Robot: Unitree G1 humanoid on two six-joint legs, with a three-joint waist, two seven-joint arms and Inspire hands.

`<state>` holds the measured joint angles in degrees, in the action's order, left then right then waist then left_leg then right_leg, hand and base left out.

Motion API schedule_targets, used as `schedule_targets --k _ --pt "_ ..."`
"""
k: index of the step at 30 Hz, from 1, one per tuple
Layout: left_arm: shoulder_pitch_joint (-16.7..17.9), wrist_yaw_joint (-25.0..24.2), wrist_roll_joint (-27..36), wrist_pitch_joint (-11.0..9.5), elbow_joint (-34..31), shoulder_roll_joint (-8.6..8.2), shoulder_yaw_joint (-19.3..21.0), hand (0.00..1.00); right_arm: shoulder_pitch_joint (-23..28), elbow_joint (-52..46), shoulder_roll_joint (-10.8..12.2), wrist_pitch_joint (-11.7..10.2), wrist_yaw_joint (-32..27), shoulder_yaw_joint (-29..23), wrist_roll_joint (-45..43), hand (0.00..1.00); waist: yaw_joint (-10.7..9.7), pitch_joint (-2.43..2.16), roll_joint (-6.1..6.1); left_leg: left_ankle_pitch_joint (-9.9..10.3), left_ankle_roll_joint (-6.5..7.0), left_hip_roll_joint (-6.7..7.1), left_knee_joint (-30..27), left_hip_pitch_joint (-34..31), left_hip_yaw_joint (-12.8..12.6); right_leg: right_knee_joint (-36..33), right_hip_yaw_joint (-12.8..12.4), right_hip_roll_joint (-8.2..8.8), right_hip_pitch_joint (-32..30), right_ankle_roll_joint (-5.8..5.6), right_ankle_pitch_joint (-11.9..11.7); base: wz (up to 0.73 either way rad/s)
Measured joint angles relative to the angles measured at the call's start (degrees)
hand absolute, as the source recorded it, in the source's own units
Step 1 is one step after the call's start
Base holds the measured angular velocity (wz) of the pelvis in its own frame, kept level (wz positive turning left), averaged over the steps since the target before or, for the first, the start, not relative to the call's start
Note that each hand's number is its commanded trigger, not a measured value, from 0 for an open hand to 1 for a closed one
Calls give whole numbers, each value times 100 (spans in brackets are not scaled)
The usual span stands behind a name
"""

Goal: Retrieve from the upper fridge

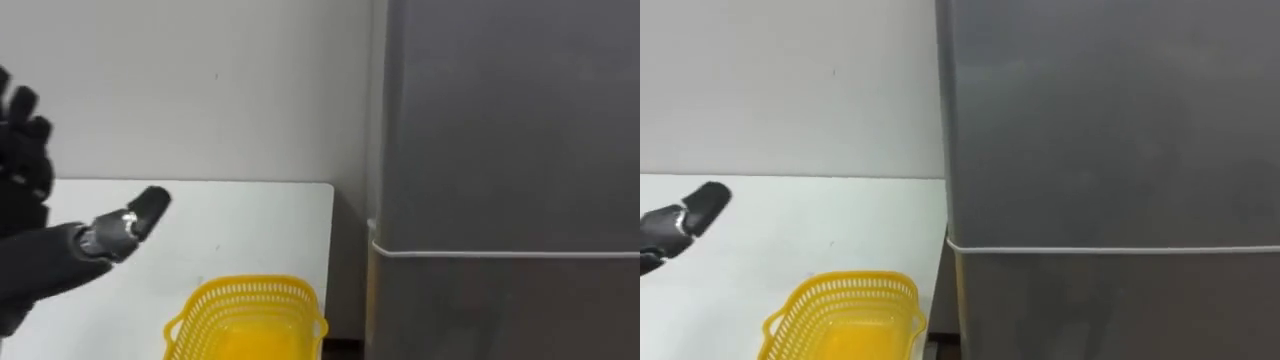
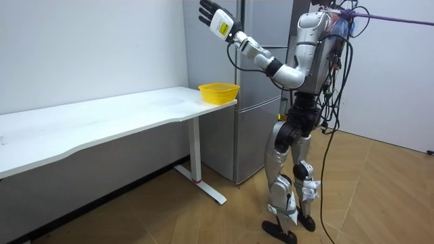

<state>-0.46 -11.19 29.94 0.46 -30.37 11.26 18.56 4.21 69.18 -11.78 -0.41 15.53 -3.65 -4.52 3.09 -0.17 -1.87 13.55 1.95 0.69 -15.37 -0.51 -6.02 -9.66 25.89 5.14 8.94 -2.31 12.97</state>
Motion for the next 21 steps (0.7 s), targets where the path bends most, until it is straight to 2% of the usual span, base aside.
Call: schedule_targets --k 3,7,12,16,21 --pt "-27 -500 113 174 1 112 -369 0 -23 -37 -69 65 3 2 23 0 -148 -15 -93 -5 4 2 -17 27 -34 4 -153 1 -41 0 0 -11" --pt "-176 -1107 200 461 -1 123 -683 0 -26 -113 -107 134 -1 0 39 0 -213 -18 -132 -8 3 -22 1 45 -159 7 -384 -15 -100 1 -1 -19" --pt "-256 -1568 678 585 -4 143 -683 0 31 -169 -119 268 -51 -3 222 0 -313 -26 -153 -7 3 -26 80 214 -198 5 -538 -16 -70 2 -1 -19" --pt "-394 -1852 783 592 -4 147 -693 0 36 -197 -120 298 -44 -78 257 0 -443 -30 -169 -7 3 -28 86 213 -272 -3 -537 -9 -64 -2 -5 1" --pt "-396 -2058 789 672 -3 146 -829 0 75 -195 -123 300 -45 -92 435 0 -485 -28 -199 -7 4 -74 86 220 -459 -11 -549 -5 -81 5 -27 -1"
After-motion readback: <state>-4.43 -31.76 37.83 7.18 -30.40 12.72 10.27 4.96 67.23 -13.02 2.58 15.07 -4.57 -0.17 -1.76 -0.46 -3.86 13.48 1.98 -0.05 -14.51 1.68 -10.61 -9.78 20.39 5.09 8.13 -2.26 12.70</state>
